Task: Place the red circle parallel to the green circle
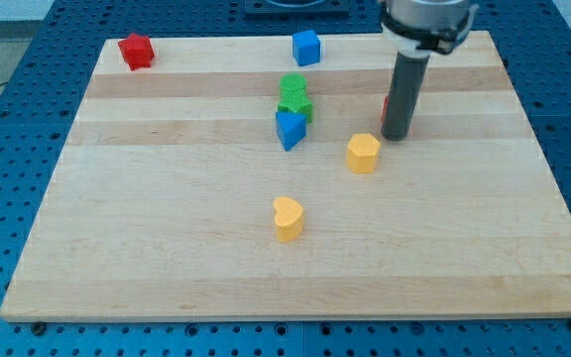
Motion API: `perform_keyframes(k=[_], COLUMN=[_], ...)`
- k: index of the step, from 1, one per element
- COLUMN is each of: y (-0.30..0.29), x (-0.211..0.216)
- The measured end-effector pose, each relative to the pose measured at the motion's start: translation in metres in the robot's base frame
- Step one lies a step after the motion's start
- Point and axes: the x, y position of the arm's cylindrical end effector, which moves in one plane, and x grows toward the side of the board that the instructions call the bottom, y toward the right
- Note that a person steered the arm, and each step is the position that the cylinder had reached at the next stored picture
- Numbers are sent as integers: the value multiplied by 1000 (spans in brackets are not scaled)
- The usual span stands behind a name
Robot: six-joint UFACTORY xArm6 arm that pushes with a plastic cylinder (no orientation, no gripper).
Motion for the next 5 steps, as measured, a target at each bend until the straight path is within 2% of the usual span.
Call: perform_keyframes(k=[2,3,4,5], y=[-11,32,14,26], x=[-51,-58,-53,-53])
